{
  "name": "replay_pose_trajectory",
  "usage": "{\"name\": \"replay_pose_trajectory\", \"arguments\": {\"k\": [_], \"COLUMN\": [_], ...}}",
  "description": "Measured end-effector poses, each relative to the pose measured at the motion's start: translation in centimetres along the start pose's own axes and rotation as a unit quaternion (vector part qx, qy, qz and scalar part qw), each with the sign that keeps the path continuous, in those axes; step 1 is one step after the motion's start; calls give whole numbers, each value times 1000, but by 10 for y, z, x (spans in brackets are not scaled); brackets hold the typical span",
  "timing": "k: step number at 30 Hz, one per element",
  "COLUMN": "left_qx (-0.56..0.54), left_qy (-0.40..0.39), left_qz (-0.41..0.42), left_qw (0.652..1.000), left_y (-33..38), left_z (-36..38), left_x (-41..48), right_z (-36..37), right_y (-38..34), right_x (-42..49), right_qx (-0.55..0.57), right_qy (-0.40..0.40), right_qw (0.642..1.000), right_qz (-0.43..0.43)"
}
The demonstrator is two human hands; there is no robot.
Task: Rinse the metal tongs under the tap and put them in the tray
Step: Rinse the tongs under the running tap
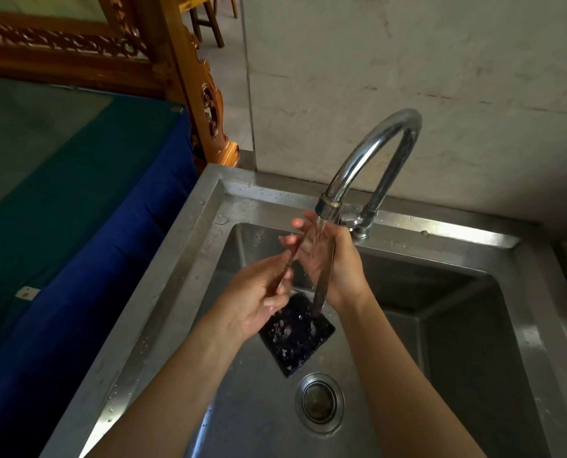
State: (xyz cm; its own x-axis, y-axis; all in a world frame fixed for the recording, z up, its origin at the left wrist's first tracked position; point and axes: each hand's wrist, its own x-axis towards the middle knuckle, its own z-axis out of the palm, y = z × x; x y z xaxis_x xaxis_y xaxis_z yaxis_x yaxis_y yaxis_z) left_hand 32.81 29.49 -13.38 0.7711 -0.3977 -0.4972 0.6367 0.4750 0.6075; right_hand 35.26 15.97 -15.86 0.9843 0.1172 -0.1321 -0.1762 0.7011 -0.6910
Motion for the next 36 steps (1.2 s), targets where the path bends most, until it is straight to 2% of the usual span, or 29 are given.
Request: {"name": "replay_pose_trajectory", "arguments": {"k": [3, 6, 12, 14, 17, 19, 21, 23, 27, 29, 32, 36], "left_qx": [172, 358, 495, 509, 484, 437, 342, 289, 303, 317, 394, 560], "left_qy": [56, 84, 81, 109, 139, 77, -12, -87, -199, -227, -164, -64], "left_qz": [79, 128, 168, 173, 161, 91, 26, -1, -23, -24, 11, 154], "left_qw": [980, 921, 848, 836, 848, 891, 939, 953, 932, 921, 904, 811], "left_y": [5, 3, -20, -24, -28, -28, -29, -31, -29, -30, -29, -12], "left_z": [0, -9, -31, -36, -43, -44, -42, -41, -37, -34, -23, -2], "left_x": [-8, -22, -41, -41, -35, -31, -26, -20, -6, 3, 19, 42], "right_z": [-2, -3, 4, 8, 17, 24, 27, 30, 28, 28, 31, 24], "right_y": [1, 3, 3, 6, 9, 10, 8, 6, -3, -11, -25, -48], "right_x": [1, 3, 7, 9, 10, 9, 7, 2, -10, -13, -16, -27], "right_qx": [-26, -105, -57, -71, -98, -74, -67, -64, -5, -23, -62, -121], "right_qy": [36, 91, 179, 195, 187, 165, 150, 133, 65, 44, 36, 83], "right_qw": [999, 990, 982, 978, 976, 982, 985, 988, 997, 998, 997, 985], "right_qz": [4, 6, -26, -37, -46, -49, -52, -49, -32, -26, -35, -89]}}
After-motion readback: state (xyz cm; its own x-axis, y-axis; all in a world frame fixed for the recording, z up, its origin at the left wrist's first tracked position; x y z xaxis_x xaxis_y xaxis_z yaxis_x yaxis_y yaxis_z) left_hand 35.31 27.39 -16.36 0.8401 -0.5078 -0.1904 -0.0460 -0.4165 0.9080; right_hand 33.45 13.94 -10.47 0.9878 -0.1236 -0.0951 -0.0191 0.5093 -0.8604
